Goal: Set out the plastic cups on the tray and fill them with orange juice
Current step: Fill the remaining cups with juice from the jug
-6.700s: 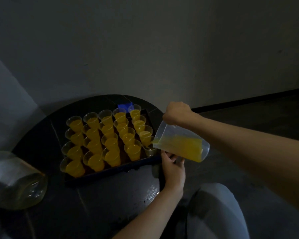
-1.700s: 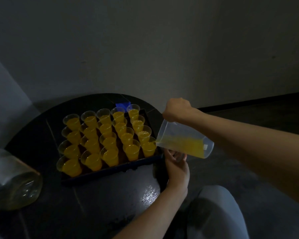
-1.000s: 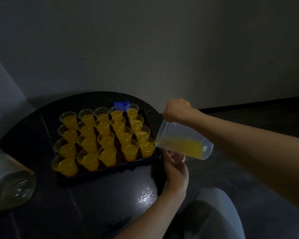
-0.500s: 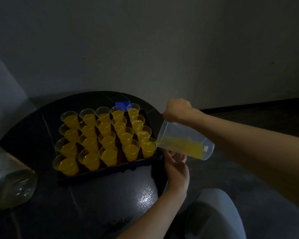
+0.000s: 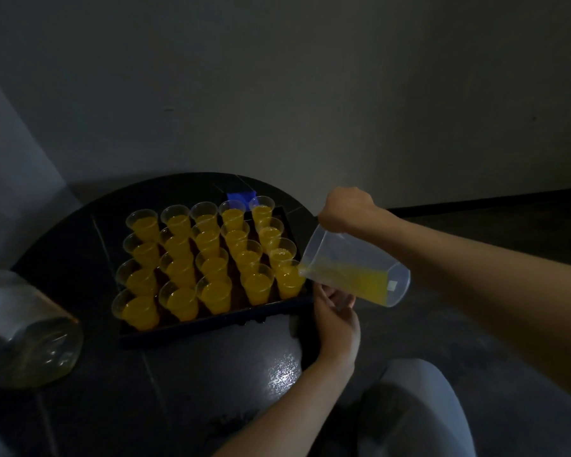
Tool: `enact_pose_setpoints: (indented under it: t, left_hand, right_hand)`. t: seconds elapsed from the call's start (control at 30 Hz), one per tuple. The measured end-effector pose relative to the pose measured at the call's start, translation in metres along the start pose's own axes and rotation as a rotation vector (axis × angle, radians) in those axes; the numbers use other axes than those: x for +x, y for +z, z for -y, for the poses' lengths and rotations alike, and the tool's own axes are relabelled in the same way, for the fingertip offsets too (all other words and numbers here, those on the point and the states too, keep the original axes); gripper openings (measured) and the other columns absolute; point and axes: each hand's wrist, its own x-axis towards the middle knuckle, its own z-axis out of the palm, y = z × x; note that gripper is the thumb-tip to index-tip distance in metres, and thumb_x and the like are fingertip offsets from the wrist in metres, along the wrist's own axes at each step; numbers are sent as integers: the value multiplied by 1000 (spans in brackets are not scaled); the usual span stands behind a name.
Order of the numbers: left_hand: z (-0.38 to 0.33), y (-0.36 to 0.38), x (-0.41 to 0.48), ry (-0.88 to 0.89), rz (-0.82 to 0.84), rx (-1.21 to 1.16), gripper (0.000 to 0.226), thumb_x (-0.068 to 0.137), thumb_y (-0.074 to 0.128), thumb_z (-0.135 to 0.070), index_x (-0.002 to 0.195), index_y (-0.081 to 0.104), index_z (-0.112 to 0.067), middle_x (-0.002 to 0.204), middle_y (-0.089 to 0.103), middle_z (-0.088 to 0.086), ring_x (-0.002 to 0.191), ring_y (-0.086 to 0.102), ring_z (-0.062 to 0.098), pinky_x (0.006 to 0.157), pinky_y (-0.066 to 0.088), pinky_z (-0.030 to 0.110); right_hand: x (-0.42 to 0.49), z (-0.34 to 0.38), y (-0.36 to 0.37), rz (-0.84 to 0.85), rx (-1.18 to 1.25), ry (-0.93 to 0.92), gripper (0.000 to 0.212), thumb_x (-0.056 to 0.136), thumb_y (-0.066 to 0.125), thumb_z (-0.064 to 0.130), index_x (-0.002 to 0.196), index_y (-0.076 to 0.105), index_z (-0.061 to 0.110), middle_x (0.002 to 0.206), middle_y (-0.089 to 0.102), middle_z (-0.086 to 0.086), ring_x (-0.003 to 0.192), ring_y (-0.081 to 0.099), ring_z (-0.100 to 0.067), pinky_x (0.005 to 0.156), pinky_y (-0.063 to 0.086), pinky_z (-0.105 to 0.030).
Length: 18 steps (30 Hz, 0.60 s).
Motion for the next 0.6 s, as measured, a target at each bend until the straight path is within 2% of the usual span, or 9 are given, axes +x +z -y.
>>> enact_pose_setpoints:
  t: [0.03,0.07,0.1,0.13,0.2,0.3,0.43,0.53,0.6]
  left_hand:
    - [-4,-3,-1,2,9,29,60,80,80,-44,130,60,-16,110,71,4,102,69,14,89,55,29]
    - [-6,-4,-2,21,29,60,60,80,82,-39,131,59,-18,109,71,2,99,69,12,88,55,29]
    - [-7,-7,-3,50,42,152,47,90,75,-22,133,57,-21,113,69,1,101,68,9,89,55,29]
    - [-5,-9,-4,68,58,239,45,96,63,-3,134,54,-25,118,67,0,105,67,7,91,55,29]
    - [-6,-12,-7,106,56,384,60,95,51,14,135,51,-30,124,64,-4,111,65,5,92,55,29]
    - [-16,-10,-16,141,34,427,66,93,50,17,136,50,-33,126,63,-7,114,63,4,95,55,27]
    - [-29,-8,-22,178,21,455,73,94,49,15,149,42,-33,131,60,-6,123,59,9,105,51,32]
    - [-41,-6,-30,208,19,471,76,95,49,14,152,38,-34,133,60,-5,125,58,9,104,51,30]
    - [-50,-4,-36,257,0,471,78,95,48,14,153,36,-37,132,60,-8,124,58,7,106,50,32]
  right_hand:
    - [-1,-1,0,0,9,5,25,96,54,20,74,48,12,73,51,-5,62,50,-16,54,40,-25]
    - [-2,-2,0,-1,21,12,24,96,54,21,74,49,12,74,51,-5,63,51,-16,55,40,-25]
    - [-3,-4,-1,-1,37,20,23,96,53,21,75,51,11,74,52,-5,64,52,-16,54,40,-25]
    - [-4,-6,-2,0,55,32,22,96,53,22,77,54,10,73,53,-5,65,53,-17,54,41,-25]
    - [-6,-9,-3,-2,97,58,21,94,54,20,77,56,8,71,55,-6,65,56,-17,55,45,-25]
    - [-12,-14,-7,-15,164,75,24,94,54,17,72,53,9,69,56,-6,64,58,-18,57,47,-25]
    - [-21,-17,-17,-54,224,70,23,95,50,19,73,53,10,73,57,-6,74,63,-23,65,51,-29]
    - [-25,-16,-23,-94,282,67,18,93,53,22,82,59,8,78,58,-8,67,57,-21,53,40,-24]
    - [-26,-11,-27,-137,321,50,19,89,56,24,81,59,7,81,58,-10,66,54,-22,52,35,-24]
